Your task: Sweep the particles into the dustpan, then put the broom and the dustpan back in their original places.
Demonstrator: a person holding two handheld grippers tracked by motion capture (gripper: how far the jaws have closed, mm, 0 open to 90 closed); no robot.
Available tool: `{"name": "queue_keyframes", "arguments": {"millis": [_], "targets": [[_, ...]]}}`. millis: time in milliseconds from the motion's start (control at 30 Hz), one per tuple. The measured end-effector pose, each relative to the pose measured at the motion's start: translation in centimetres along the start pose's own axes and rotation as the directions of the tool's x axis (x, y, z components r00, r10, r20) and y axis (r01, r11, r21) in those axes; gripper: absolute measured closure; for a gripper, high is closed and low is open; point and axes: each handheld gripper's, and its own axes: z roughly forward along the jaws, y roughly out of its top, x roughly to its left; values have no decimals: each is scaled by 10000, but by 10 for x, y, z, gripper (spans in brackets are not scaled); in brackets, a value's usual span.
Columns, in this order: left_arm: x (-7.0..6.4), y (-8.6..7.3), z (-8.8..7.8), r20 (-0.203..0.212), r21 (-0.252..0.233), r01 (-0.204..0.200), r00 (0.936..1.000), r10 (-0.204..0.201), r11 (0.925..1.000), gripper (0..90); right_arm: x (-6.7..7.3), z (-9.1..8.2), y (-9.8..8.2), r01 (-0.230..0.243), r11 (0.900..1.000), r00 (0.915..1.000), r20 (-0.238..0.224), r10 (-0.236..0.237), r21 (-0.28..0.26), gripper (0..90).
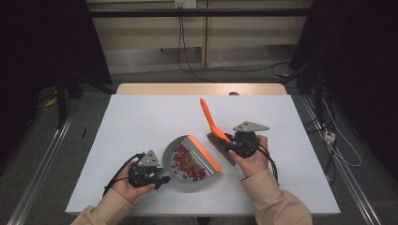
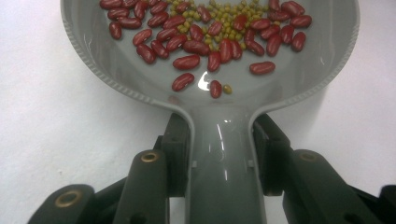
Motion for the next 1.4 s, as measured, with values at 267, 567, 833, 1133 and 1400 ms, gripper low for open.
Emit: {"name": "queue_keyframes", "arguments": {"millis": [267, 567, 833, 1133, 1400], "targets": [[7, 3, -9, -377, -308, 423, 9983, -435, 9986, 633, -3, -2, 1, -99, 9999, 9999, 47, 99, -80, 713], [20, 6, -15, -881, -587, 918, 9914, -967, 9940, 633, -9, -5, 3, -169, 9996, 9996, 235, 174, -241, 714], [38, 6, -18, -1385, -886, 1738, 9729, -1849, 9808, 633, -15, -8, 3, -314, 9989, 9990, 320, 324, -339, 714], [55, 6, -19, -1921, -1148, 2293, 9495, -2481, 9666, 633, -19, -12, 3, -394, 9983, 9982, 430, 412, -423, 714], [63, 6, -17, -2270, -1214, 2604, 9321, -2822, 9578, 633, -22, -14, 2, -421, 9981, 9976, 531, 445, -451, 714]]}}
